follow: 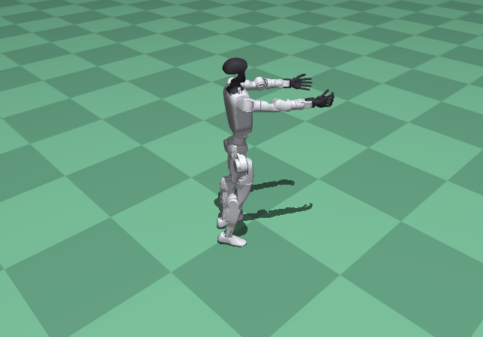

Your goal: In place motions

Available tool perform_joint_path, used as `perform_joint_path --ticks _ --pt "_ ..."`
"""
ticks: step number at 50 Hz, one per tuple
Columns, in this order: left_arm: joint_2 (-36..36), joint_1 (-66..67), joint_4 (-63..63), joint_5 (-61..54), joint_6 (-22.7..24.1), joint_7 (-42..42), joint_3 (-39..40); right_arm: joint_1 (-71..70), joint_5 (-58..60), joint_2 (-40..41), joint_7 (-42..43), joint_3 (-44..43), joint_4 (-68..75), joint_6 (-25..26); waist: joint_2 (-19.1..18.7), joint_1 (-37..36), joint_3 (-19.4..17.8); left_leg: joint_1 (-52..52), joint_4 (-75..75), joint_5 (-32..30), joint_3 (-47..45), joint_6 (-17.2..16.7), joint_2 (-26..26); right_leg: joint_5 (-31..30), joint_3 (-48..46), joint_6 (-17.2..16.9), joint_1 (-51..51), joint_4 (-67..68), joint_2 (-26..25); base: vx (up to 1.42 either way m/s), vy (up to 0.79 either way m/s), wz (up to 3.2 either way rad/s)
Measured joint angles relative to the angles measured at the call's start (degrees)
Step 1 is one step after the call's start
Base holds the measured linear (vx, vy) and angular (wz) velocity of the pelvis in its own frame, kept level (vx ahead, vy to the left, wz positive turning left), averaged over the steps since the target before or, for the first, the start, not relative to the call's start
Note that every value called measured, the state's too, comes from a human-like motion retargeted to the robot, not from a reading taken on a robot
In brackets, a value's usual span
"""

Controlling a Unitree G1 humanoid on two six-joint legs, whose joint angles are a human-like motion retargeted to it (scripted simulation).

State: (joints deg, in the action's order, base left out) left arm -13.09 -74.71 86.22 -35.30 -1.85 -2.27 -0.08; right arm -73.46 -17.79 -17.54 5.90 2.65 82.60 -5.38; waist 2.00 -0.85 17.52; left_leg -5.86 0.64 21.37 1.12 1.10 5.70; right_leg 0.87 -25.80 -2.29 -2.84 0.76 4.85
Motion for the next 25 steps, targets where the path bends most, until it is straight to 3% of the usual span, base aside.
perform_joint_path --ticks 6,10,16,18,20,22,25 --pt "-1.24 3.08 -4.6 3.9 0.38 0.32 1.24 4.24 4.33 0.49 -0.22 0.17 -7.63 0.2 -0.57 0.02 -0.79 0.04 -0.01 -0.13 -0.23 -0.02 0.13 -0.17 0.17 0.14 -0.13 0.06 0.12 0.02 0.04 -0.02" --pt "-2.79 11.26 -13.5 11.53 0.3 -1.08 1.58 12.9 13.55 1.35 0.91 0.8 -18.34 -0.5 -1.38 0.99 -1.36 0.64 -0.04 -0.2 -0.22 0.01 0.42 -0.29 0.2 0.24 0.37 0.04 0.33 0.05 0.08 0.0" --pt "-6.37 33.0 -29.01 30.49 1.54 -9.7 0.8 32.79 33.8 0.73 0.91 -0.21 -32.71 -7.59 -2.11 2.26 -3.81 2.23 -0.23 -0.14 -0.29 0.09 0.79 -0.32 0.5 0.31 1.65 -0.03 0.54 0.03 0.08 -0.04" --pt "-6.46 41.58 -30.42 37.6 2.55 -12.41 1.79 40.44 40.63 0.66 3.73 -1.12 -31.27 -10.98 -2.22 2.6 -4.63 2.65 -0.32 -0.15 -0.26 0.12 0.89 -0.27 0.58 0.32 2.0 -0.09 0.58 0.0 0.0 0.0" --pt "-5.88 50.18 -27.71 43.51 2.17 -13.43 1.99 47.79 47.1 1.83 7.59 -2.16 -24.07 -11.24 -2.37 2.79 -5.59 3.25 -0.44 -0.2 -0.24 0.13 0.95 -0.21 0.67 0.29 2.52 -0.13 0.58 0.03 0.07 -0.03" --pt "-2.61 55.65 -16.65 48.83 -2.56 -10.07 1.24 53.8 49.24 3.81 3.59 -4.23 -11.67 -0.47 -2.6 2.53 -6.39 3.75 -0.58 -0.29 -0.26 0.18 0.9 -0.19 0.83 0.23 2.89 -0.19 0.5 0.03 0.1 -0.06" --pt "2.1 60.52 6.05 56.57 -17.41 -12.69 3.76 60.22 59.13 3.85 -21.33 -10.15 9.18 24.08 -2.84 2.12 -7.41 4.02 -0.78 -0.43 -0.37 0.26 0.83 -0.12 0.98 0.11 3.03 -0.33 0.4 0.06 0.09 -0.05"
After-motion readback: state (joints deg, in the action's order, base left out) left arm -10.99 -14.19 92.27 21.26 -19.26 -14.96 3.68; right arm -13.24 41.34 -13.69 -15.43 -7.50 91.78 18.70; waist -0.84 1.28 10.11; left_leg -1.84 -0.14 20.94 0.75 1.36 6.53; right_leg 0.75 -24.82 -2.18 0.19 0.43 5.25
